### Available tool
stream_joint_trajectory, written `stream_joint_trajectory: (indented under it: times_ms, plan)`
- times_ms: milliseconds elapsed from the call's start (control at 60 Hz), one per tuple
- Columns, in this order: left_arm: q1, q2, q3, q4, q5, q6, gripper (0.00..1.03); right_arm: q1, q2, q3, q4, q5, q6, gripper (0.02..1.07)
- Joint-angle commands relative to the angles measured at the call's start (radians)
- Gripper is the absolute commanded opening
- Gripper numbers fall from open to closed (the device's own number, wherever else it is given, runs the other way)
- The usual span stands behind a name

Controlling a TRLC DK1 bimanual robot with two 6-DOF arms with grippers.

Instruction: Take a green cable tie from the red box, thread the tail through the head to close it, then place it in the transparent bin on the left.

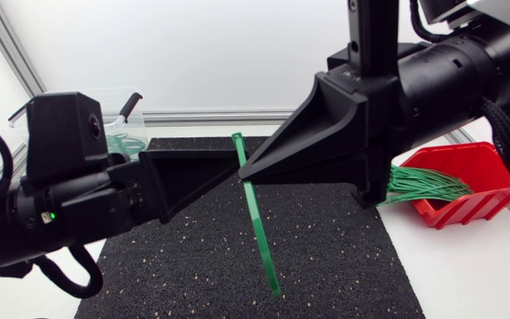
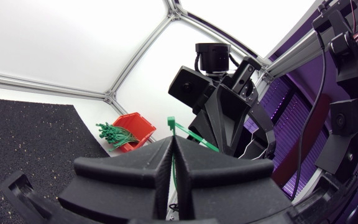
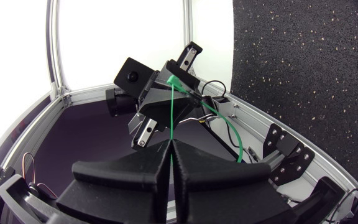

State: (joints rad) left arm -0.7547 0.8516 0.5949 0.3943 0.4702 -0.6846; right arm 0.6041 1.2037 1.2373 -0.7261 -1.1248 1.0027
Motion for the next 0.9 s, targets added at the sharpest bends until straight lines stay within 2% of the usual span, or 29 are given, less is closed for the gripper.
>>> stream_joint_trajectory:
  times_ms: [0,450,883]
  plan:
    - [-0.005,0.009,-0.017,0.018,0.012,-0.024,0.04,-0.012,0.007,-0.032,0.014,-0.006,0.013,0.08]
    - [-0.031,-0.005,-0.018,0.009,0.008,-0.02,0.04,-0.044,0.019,-0.047,0.039,-0.015,0.013,0.08]
    - [-0.049,-0.017,-0.015,0.005,-0.033,0.026,0.04,-0.06,0.028,-0.056,0.031,-0.015,0.019,0.08]
